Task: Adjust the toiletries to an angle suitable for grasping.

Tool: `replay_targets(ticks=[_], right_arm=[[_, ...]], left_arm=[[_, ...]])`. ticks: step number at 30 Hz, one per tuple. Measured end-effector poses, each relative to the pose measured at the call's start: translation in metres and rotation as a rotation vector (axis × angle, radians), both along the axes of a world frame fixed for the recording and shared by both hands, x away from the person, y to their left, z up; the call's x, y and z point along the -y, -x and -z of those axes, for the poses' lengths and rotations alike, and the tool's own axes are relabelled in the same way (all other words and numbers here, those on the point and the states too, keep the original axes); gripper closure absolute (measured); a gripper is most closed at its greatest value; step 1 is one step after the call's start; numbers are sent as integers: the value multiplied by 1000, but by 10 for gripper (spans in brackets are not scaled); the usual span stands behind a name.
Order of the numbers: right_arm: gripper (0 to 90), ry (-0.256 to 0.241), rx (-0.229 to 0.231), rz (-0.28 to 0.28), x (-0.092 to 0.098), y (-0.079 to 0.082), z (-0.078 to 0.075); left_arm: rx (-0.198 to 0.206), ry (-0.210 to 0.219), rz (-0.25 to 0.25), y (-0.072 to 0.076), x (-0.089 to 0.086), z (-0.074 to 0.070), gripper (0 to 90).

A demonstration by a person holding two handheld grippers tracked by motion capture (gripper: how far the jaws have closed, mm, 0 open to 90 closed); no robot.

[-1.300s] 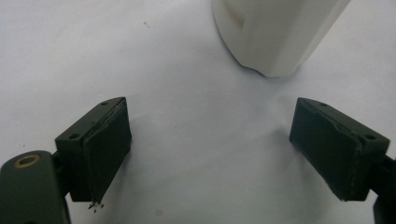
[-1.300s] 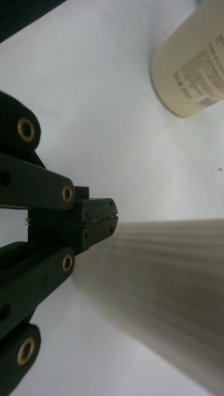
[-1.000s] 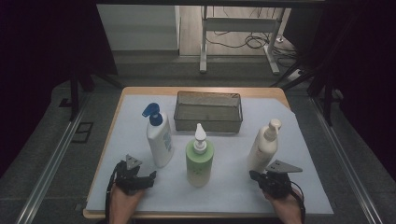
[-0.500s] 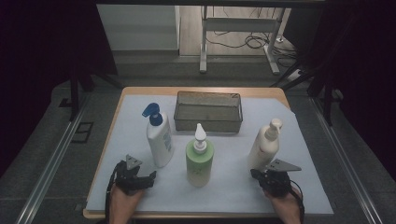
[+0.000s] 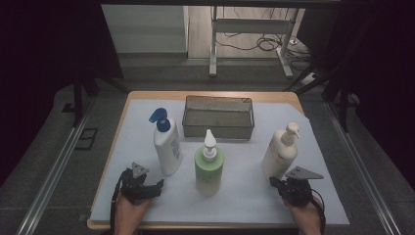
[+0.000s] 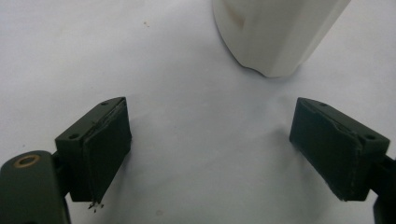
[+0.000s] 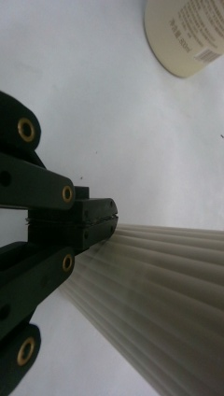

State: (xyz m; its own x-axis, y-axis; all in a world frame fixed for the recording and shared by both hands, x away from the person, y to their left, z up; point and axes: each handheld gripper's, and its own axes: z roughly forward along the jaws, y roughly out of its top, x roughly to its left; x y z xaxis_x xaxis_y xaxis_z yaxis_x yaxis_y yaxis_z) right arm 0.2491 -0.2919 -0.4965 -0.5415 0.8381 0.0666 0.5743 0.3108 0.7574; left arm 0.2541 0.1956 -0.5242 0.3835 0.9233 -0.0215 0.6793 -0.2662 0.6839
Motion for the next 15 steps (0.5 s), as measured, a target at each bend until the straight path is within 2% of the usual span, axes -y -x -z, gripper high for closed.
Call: replay_targets(ticks=[15], right_arm=[[880,-1,-3,51,18,-6,0]], left_arm=[[-1,1,1,0,0,0,124]])
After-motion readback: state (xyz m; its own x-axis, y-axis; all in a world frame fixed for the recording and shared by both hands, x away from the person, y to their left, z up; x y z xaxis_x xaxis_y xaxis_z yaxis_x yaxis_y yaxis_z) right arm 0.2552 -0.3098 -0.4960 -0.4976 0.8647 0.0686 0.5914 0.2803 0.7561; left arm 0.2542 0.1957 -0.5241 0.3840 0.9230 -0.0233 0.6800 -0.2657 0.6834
